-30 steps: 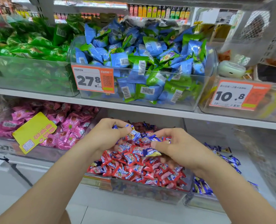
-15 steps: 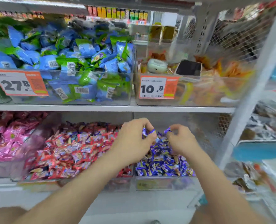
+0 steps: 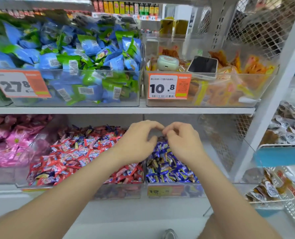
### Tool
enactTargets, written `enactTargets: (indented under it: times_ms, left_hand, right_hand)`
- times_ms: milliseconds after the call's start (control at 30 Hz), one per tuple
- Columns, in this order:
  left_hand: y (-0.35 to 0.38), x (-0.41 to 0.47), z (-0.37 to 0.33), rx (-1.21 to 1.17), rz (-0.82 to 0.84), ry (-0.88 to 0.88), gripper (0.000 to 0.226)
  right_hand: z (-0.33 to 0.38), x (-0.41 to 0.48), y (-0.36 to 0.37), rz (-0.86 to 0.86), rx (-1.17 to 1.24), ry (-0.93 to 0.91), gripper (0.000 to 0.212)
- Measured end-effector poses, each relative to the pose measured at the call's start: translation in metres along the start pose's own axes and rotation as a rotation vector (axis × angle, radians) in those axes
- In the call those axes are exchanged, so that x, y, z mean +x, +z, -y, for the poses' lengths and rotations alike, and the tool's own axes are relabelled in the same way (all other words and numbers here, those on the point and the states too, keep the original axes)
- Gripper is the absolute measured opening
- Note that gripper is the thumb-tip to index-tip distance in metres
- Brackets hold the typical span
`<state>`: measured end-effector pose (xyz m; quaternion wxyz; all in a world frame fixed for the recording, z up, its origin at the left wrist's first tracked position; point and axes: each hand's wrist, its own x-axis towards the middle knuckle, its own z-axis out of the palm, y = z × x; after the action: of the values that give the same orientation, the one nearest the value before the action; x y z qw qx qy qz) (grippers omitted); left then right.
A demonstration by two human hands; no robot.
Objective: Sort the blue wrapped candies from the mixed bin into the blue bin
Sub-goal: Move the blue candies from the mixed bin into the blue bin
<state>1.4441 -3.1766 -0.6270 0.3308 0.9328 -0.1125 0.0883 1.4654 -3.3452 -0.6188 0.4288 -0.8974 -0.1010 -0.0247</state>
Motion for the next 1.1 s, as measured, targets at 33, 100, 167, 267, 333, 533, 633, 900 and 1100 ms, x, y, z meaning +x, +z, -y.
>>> enactTargets:
  times_ms: [33, 100, 167, 267, 333, 533, 633, 900, 1100]
  left_hand:
    - [-0.010, -0.013, 0.006, 0.044, -0.074, 0.030, 0.041]
    - [-0.032, -0.039, 0.025, 0.152, -0.140, -0.011, 0.034]
    - [-0.050, -0.063, 0.053, 0.318, -0.086, -0.131, 0.023]
    - [-0.059, -0.094, 0.087, 0.448, 0.218, -0.320, 0.051]
    - [-0.059, -0.106, 0.105, 0.450, 0.408, -0.381, 0.068]
    - [-0.076, -0.096, 0.154, 0.385, 0.437, -0.342, 0.095]
    - [-0.080, -0.087, 0.180, 0.394, 0.363, -0.302, 0.109]
    - [-0.093, -0.066, 0.205, 0.412, -0.011, -0.295, 0.099]
    - [-0.102, -0.081, 0.156, 0.183, -0.147, -0.055, 0.040]
  right_hand:
    - [0.009, -0.005, 0.005, 0.027, 0.023, -0.035, 0.028]
    - [0.029, -0.014, 0.017, 0.136, 0.017, -0.123, 0.026]
    - [0.040, -0.018, 0.037, 0.264, -0.072, -0.255, 0.022]
    - [0.048, -0.016, 0.074, 0.500, -0.431, -0.474, 0.047]
    - [0.048, -0.012, 0.095, 0.703, -0.700, -0.484, 0.090]
    - [0.045, 0.017, 0.118, 0.922, -0.757, -0.451, 0.107]
    - [0.043, 0.026, 0.134, 0.835, -0.784, -0.520, 0.095]
    - [0.050, 0.055, 0.155, 0.482, -0.739, -0.517, 0.063]
    - [0.056, 0.058, 0.141, 0.383, -0.591, -0.501, 0.059]
